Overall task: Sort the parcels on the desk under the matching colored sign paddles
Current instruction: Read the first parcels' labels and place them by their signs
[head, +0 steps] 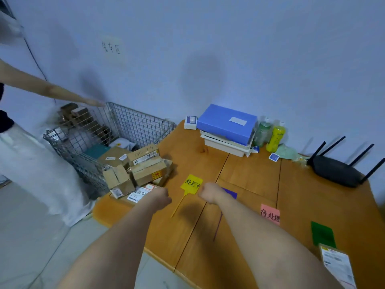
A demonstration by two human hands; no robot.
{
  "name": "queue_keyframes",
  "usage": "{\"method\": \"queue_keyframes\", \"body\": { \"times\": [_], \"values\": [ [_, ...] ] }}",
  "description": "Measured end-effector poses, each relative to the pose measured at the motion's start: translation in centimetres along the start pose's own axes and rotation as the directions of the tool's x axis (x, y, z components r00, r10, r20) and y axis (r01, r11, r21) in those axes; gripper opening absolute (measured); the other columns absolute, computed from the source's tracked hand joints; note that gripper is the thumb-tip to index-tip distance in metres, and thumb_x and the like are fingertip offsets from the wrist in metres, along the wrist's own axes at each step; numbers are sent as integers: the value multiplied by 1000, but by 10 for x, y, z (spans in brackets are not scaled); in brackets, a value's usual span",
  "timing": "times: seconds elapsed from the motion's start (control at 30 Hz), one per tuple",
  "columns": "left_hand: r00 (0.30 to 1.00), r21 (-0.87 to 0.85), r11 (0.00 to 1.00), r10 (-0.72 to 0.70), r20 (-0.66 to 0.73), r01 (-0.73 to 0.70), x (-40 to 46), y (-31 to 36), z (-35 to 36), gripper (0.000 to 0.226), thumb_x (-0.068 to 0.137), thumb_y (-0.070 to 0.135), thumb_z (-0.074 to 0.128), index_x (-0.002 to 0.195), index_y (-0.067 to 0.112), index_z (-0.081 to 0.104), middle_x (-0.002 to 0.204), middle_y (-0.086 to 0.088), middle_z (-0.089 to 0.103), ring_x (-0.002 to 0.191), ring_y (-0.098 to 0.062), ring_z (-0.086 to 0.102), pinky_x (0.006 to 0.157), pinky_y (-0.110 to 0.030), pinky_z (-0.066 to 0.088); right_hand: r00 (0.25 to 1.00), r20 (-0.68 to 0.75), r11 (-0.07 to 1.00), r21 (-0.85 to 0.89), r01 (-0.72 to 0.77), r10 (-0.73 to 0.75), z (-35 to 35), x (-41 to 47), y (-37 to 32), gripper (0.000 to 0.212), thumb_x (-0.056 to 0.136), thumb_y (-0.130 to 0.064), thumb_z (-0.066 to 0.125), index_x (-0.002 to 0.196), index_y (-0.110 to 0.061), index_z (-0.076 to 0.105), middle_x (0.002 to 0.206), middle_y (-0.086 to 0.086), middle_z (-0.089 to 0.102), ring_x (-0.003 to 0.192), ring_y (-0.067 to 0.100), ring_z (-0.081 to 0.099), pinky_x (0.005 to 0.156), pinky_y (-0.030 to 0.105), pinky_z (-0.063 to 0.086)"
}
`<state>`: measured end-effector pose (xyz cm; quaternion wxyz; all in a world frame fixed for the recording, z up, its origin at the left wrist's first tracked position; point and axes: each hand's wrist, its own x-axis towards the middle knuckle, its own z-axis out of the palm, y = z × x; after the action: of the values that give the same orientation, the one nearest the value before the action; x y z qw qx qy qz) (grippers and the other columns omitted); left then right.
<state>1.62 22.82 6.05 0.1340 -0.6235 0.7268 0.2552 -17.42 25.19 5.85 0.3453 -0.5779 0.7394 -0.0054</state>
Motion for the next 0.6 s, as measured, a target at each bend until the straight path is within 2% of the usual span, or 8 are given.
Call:
{"method": "queue_keyframes", "body": {
  "times": [0.03, 0.17, 0.27, 0.33, 0.47, 0.5, 0.6],
  "values": [
    [1000, -8, 1000, -9, -4, 9, 7, -2, -2, 36, 93, 28, 45, 119, 6, 56, 118, -13, 57, 107, -28, 56, 86, -37, 47, 1000, 7, 1000, 5, 3, -3, 0, 10, -2, 21, 90, -25, 45, 80, -11, 58, 93, 14, 57, 82, 21, 51, 68, 26, 37],
    [998, -44, 998, -44, -52, 42, 33, -9, -15, 38, 94, 30, 45, 125, 10, 56, 126, -11, 57, 114, -26, 54, 89, -34, 46, 999, 29, 1000, -6, 18, -18, -6, 50, -17, 24, 88, -24, 46, 66, -12, 48, 74, 9, 56, 72, 25, 54, 57, 26, 38],
    [993, -81, 993, -87, -80, 81, 50, -23, -25, 39, 94, 30, 47, 128, 12, 53, 130, -8, 55, 118, -24, 53, 94, -33, 46, 997, 73, 999, -5, 36, -36, -12, 74, -30, 31, 90, -22, 45, 59, -15, 40, 60, 2, 44, 62, 23, 47, 51, 26, 31],
    [985, -76, 990, -129, -115, 120, 63, -37, -32, 36, 93, 28, 47, 125, 13, 53, 125, -7, 58, 113, -23, 55, 91, -31, 48, 995, 89, 999, 3, 44, -44, -13, 92, -39, 33, 90, -21, 44, 58, -16, 37, 61, 1, 39, 68, 24, 46, 55, 27, 33],
    [939, -71, 972, -235, -250, 225, 79, -67, -48, 32, 92, 28, 48, 118, 10, 54, 114, -8, 59, 95, -20, 55, 77, -29, 49, 994, 97, 998, 9, 54, -55, -9, 115, -51, 35, 90, -17, 44, 58, -17, 31, 60, 1, 30, 51, 15, 28, 46, 24, 24],
    [918, -59, 963, -268, -294, 263, 80, -75, -51, 33, 92, 29, 48, 119, 11, 52, 117, -8, 56, 99, -21, 53, 78, -31, 48, 993, 107, 999, 7, 50, -51, -7, 119, -53, 35, 90, -17, 43, 58, -16, 31, 60, 0, 29, 50, 14, 27, 46, 24, 24],
    [830, -99, 919, -388, -400, 382, 88, -99, -54, 53, 89, 44, 50, 130, 11, 41, 134, -12, 44, 125, -29, 42, 94, -39, 44, 993, 114, 1000, -3, 25, -24, 3, 129, -56, 38, 92, -17, 43, 57, -16, 30, 61, 1, 30, 56, 20, 33, 48, 23, 26]
  ]
}}
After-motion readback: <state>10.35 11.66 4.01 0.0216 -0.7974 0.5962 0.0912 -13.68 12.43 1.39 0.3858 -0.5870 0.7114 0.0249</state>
